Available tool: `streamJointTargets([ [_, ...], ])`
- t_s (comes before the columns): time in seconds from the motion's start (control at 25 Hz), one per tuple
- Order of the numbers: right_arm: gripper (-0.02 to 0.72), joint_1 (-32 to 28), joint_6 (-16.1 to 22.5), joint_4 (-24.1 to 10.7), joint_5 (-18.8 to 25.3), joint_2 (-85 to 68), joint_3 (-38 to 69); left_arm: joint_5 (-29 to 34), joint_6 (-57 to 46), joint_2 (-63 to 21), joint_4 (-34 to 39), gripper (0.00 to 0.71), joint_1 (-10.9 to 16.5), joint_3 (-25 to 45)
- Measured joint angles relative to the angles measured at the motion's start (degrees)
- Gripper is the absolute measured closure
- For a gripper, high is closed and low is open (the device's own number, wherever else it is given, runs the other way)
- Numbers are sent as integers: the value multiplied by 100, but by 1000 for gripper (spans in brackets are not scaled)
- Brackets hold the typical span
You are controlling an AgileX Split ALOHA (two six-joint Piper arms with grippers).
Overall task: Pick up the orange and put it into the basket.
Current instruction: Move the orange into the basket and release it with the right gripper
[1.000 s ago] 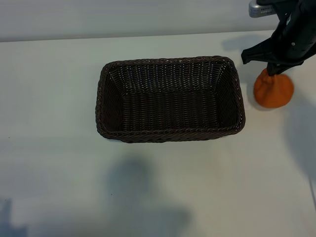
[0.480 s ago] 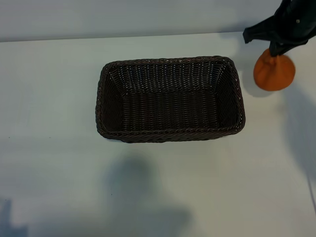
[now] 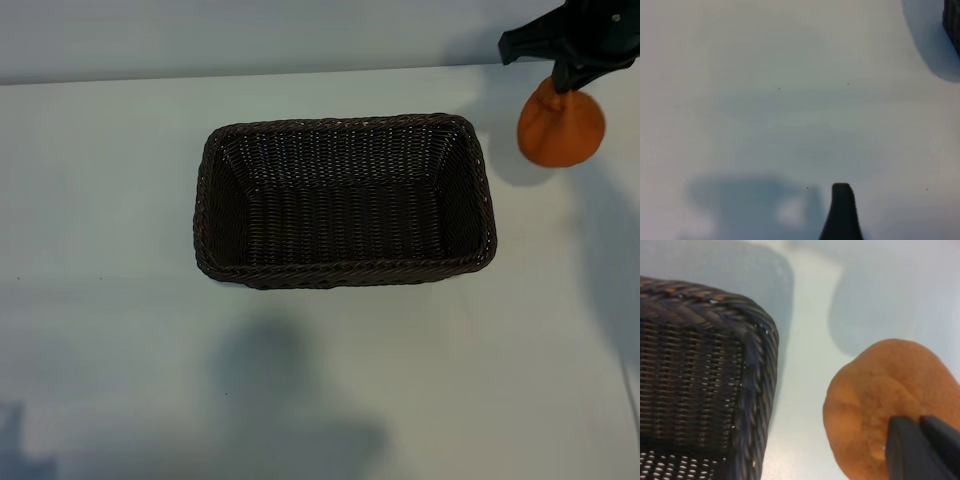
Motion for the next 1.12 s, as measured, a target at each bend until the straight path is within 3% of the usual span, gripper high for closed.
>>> streamJointTargets([
  [0.4,654,0,-42,128,140,-423,0,0,12,0,0,140,0,0],
  [0.56,654,66,-175,405,161,-472,0,0,6,0,0,140,0,0],
  [1.12,654,1540,-87,507,-152,-472,0,0,6,0,0,140,0,0],
])
